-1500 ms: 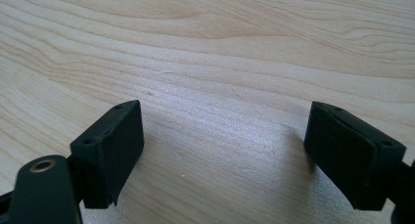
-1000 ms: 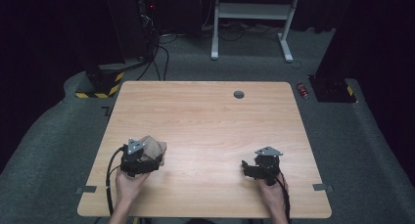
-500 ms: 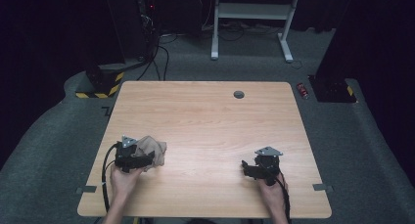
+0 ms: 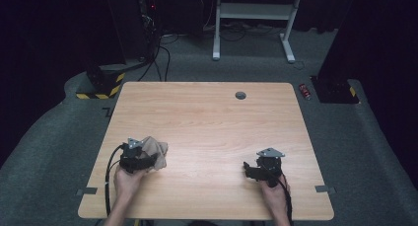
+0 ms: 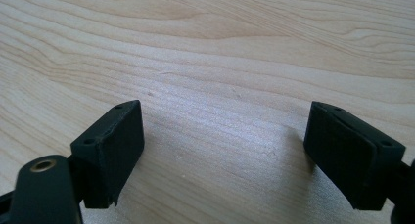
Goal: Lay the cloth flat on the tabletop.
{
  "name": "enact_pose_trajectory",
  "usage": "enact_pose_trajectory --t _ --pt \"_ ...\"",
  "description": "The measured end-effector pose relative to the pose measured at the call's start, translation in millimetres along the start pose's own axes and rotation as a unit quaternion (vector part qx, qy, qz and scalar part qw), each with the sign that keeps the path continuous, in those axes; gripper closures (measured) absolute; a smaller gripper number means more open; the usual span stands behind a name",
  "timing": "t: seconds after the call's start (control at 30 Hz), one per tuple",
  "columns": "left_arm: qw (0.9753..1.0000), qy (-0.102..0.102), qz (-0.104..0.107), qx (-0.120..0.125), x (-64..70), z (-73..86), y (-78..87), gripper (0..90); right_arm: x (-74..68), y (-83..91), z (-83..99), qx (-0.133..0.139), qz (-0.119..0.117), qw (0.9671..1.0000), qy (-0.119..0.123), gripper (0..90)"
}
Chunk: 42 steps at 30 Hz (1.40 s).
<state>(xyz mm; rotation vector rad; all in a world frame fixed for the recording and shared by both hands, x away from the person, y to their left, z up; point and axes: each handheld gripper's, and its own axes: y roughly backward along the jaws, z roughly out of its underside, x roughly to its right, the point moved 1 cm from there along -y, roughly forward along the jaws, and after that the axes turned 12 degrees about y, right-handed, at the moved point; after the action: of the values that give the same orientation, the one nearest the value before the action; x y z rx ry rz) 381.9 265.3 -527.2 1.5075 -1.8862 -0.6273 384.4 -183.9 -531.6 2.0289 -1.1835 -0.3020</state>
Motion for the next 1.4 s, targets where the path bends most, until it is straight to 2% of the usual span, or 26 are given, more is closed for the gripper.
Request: enact_pose_trajectory --t 0.03,0.1,0.13,0.17,0.27,0.4,0.47,0.63,0.67,0.7,0.9,0.93,0.97,1.03,1.07,1.1,1.13,1.17,1.27,1.33,1.37,1.4 --pt "1.0000 0.000 0.000 0.000 0.0 0.0 0.0 36.9 0.0 0.0 0.0 0.000 0.000 1.0000 0.000 14.8" --pt "0.9998 -0.003 0.013 0.012 -0.5 3.5 1.3 41.5 0.1 0.0 0.0 0.000 0.000 1.0000 0.001 14.8" --pt "0.9998 -0.003 0.013 0.012 -0.5 3.5 1.3 45.2 0.1 0.0 0.0 0.000 0.000 1.0000 0.001 14.8" --pt "0.9996 -0.006 0.022 0.016 0.2 4.5 2.1 51.2 0.1 -0.1 0.0 0.000 0.000 1.0000 0.001 14.8" --pt "0.9994 -0.004 0.031 0.015 2.2 4.6 2.1 62.6 0.1 0.0 0.0 0.000 0.000 1.0000 0.001 14.8" --pt "0.9985 0.003 0.054 0.004 2.6 3.5 2.0 73.1 0.1 0.0 0.0 0.000 0.000 1.0000 0.001 14.8" --pt "0.9983 0.006 0.057 0.003 3.1 3.4 1.9 76.7 0.1 0.0 0.0 0.000 0.000 1.0000 0.001 14.8" --pt "0.9978 0.011 0.065 -0.003 3.5 1.7 1.5 79.3 0.1 0.0 0.0 0.000 0.000 1.0000 0.001 14.8" --pt "0.9967 0.016 0.079 -0.010 5.5 0.9 0.7 79.5 0.0 0.0 0.0 0.000 0.000 1.0000 0.001 14.8" --pt "0.9963 0.016 0.084 -0.011 7.9 0.3 -0.3 79.7 0.1 0.0 0.0 0.000 0.000 1.0000 0.001 14.9" --pt "0.9935 -0.006 0.113 -0.011 31.7 -9.3 -4.1 80.1 0.0 0.0 0.0 0.000 0.000 1.0000 0.001 14.8" --pt "0.9935 -0.006 0.113 -0.011 31.7 -9.3 -4.1 80.1 0.0 0.0 0.0 0.000 0.000 1.0000 0.001 14.8" --pt "0.9925 -0.018 0.120 -0.011 40.5 -14.1 -4.4 80.1 0.0 0.0 0.0 0.000 0.000 1.0000 0.001 14.9" --pt "0.9910 -0.022 0.132 -0.009 48.1 -18.7 -4.4 80.1 0.0 0.0 0.0 0.001 0.000 1.0000 0.001 14.9" --pt "0.9910 -0.022 0.132 -0.009 48.1 -18.7 -4.4 80.0 0.0 0.0 0.0 0.001 0.000 1.0000 0.001 14.9" --pt "0.9898 -0.028 0.140 -0.009 56.8 -22.4 -4.0 80.0 0.0 0.0 0.0 0.000 0.000 1.0000 0.001 14.8" --pt "0.9898 -0.028 0.140 -0.009 56.8 -22.4 -4.0 80.0 0.0 0.0 0.0 0.000 0.000 1.0000 0.001 14.8" --pt "0.9882 -0.037 0.148 -0.007 65.8 -25.4 -4.3 80.0 0.0 0.0 0.0 0.000 0.000 1.0000 0.001 14.9" --pt "0.9863 -0.052 0.156 -0.011 77.1 -29.2 -5.7 80.0 0.0 0.0 0.0 0.000 0.000 1.0000 0.001 14.9" --pt "0.9855 -0.055 0.160 -0.013 82.0 -30.8 -6.6 80.0 0.0 0.0 0.0 0.000 0.000 1.0000 0.001 14.9" --pt "0.9834 -0.055 0.173 -0.013 88.0 -32.9 -8.9 79.9 0.0 0.0 0.0 0.000 0.000 1.0000 0.001 14.9" --pt "0.9826 -0.052 0.178 -0.016 90.7 -33.4 -10.5 79.9 0.0 0.0 0.0 0.000 0.000 1.0000 0.001 14.9"
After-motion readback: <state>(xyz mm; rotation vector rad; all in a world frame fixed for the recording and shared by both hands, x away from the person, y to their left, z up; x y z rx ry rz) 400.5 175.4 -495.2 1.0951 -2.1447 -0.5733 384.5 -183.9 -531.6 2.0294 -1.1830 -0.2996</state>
